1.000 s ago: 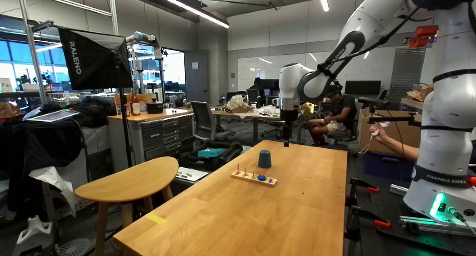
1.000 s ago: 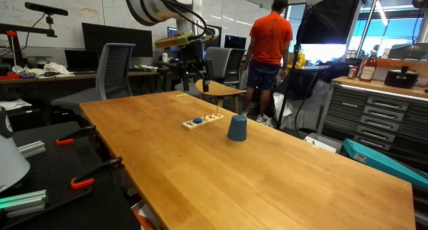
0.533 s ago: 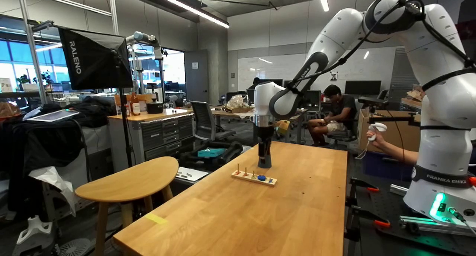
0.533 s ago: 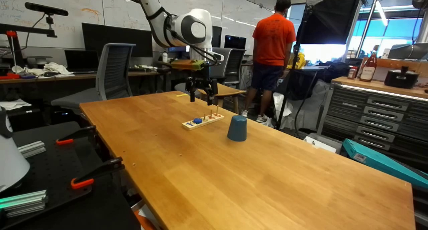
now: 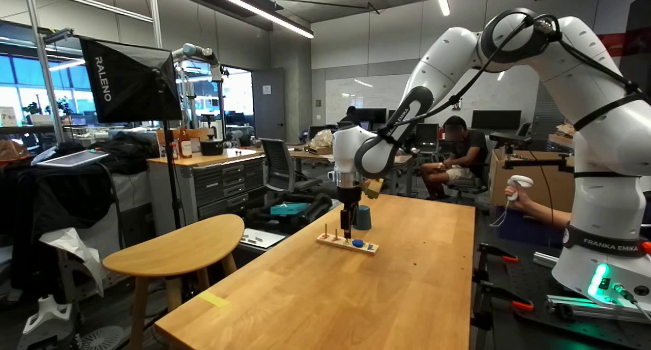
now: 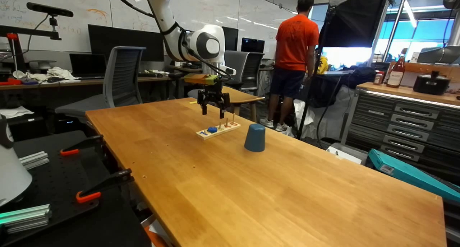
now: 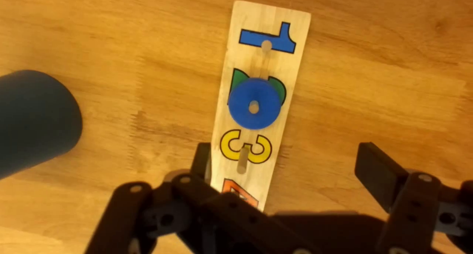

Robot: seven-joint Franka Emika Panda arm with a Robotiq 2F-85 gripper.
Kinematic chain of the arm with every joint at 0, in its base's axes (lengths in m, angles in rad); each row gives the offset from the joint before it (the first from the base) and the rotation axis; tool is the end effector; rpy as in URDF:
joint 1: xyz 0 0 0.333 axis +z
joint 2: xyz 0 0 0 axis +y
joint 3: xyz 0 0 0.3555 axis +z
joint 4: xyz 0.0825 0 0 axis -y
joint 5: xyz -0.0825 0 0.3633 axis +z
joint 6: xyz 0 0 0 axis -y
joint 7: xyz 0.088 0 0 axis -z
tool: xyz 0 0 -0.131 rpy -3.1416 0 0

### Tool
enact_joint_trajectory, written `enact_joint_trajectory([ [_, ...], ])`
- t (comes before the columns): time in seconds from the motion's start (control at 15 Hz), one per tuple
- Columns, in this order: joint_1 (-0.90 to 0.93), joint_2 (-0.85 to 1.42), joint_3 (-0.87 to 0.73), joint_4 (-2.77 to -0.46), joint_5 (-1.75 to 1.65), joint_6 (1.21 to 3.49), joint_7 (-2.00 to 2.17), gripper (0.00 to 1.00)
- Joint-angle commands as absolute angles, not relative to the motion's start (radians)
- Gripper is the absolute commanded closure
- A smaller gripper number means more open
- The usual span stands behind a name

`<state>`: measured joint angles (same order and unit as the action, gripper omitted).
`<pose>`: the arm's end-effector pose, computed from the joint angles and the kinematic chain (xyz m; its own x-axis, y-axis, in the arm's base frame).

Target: Remove the blue ring from the wooden stand

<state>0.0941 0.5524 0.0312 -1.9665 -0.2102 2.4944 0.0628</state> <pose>0.6161 0.0748 0.2125 0.9742 0.2241 -0.0251 0.2255 -0.9683 0.1075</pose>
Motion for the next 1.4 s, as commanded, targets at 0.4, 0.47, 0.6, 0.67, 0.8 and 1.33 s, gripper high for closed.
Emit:
enact_joint_trajectory([
  [0.4, 0.132, 0.610, -0.003, -1.936, -0.209, 2.484, 0.102, 0.00],
  [0.47, 0.130, 0.611, -0.007, -1.937, -0.210, 2.484, 0.103, 0.00],
  [0.6, 0.130, 0.615, -0.016, -1.938, -0.212, 2.483, 0.105, 0.00],
  [0.67, 0.129, 0.618, -0.018, -1.939, -0.211, 2.483, 0.105, 0.00],
  [0.8, 0.131, 0.624, -0.021, -1.939, -0.210, 2.484, 0.107, 0.00],
  [1.33, 0.126, 0.646, -0.022, -1.933, -0.200, 2.488, 0.116, 0.67],
])
